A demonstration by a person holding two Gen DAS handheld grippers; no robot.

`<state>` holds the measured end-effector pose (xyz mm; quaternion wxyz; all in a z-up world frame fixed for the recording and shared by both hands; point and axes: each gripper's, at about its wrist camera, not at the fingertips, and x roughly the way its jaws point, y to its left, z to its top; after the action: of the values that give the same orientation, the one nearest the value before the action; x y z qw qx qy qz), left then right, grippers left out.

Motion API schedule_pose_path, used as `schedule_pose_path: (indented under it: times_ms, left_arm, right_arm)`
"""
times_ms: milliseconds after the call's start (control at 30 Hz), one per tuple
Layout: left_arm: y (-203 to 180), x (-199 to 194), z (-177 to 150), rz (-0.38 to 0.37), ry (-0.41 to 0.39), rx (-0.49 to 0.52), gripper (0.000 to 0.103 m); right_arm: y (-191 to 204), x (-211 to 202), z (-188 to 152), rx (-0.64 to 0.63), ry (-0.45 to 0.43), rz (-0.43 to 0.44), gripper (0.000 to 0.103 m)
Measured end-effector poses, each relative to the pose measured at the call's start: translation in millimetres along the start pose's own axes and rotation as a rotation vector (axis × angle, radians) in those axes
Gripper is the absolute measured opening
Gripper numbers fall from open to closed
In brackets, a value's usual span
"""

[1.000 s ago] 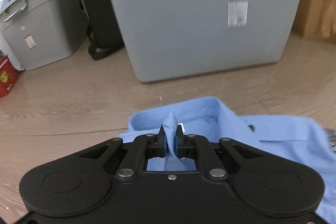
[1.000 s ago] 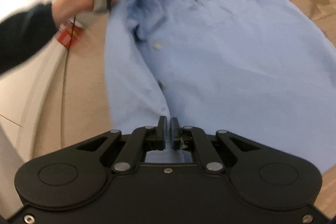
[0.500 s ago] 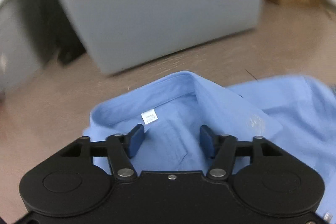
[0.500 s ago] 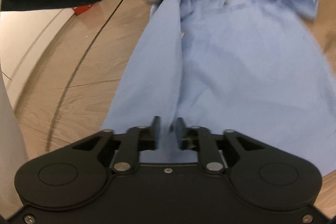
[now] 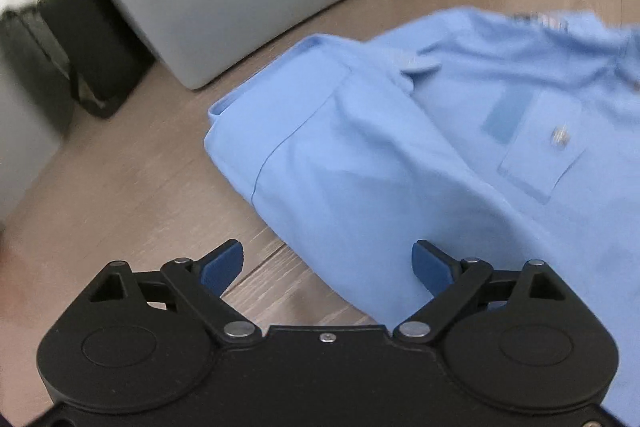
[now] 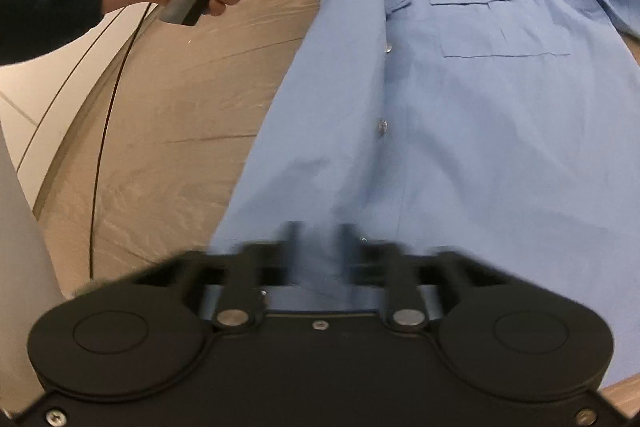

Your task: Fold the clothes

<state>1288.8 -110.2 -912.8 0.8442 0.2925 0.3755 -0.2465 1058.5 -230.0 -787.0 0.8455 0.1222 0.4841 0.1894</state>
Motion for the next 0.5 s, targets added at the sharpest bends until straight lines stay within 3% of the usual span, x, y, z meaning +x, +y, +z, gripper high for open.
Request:
schedule_pose_path:
  times_ms: [67, 200, 300, 400, 433, 500]
  left_arm:
    - [-3.9, 1.5, 0.4, 0.013, 0.005, 0.019, 0.087]
    - [-4.0, 1.7, -2.1, 0.016, -0.012, 0.101, 0.089]
    - [-2.0, 0.9, -1.0, 0.035, -0.022, 0.16, 0.089]
    - [19.2, -9.8, 9.8, 0.022, -0.059, 0.06, 0.088]
    - [20.7, -10.1, 13.7, 0.018, -0.063, 0.048, 0.088]
    - [28.1, -13.1, 25.7, -0.052, -0.082, -0.073, 0.088]
  right_arm:
    - [-11.8, -11.3, 4.7, 0.035, -0.018, -0.012, 0.005]
    - [-38.1, -19.8, 1.5, 0.014, -0.022, -0.165, 0.007]
    - [-35.8, -8.0, 0.4, -0.054, 0.035, -0.163, 0.016]
    - [-17.2, -6.7, 1.4, -0.129, 0.021, -0.217, 0.025]
    - [-15.8, -12.5, 2.6, -0.097, -0.021, -0.193, 0.026]
    - [-17.7, -17.0, 4.0, -0.038, -0.074, -0.107, 0.031]
